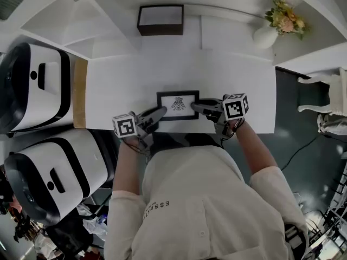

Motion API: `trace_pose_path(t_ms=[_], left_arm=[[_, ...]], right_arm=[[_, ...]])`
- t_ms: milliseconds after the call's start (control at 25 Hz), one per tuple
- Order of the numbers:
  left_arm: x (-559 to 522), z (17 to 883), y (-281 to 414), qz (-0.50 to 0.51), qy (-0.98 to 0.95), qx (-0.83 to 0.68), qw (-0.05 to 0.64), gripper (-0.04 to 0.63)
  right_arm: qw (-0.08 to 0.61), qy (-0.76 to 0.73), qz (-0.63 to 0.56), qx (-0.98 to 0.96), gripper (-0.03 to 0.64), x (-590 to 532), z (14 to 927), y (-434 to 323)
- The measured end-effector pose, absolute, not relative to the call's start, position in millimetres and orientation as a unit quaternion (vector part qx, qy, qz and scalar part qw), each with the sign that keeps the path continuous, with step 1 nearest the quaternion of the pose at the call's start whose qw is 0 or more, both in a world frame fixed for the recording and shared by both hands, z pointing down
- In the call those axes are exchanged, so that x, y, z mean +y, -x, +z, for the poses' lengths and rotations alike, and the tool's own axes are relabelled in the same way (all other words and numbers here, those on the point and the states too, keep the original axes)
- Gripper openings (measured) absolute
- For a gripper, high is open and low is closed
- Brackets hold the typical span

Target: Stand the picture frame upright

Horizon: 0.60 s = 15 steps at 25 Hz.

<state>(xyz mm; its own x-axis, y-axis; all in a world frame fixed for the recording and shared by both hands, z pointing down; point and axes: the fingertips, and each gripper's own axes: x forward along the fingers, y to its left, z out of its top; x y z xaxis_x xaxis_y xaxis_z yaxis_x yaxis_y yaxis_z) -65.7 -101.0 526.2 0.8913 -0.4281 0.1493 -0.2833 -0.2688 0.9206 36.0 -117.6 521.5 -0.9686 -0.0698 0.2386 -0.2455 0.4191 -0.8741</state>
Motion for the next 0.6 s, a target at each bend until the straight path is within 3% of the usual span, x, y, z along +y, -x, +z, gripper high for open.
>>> trace_pose_path(t_ms=[600], left_arm=[[-185.4,516.5,184.8,0.018,-0.85,-0.208,0.483,0.075]], right_arm=[[0.11,-0.211,0.444,-0.864,0.106,-185.2,512.2,83.4]])
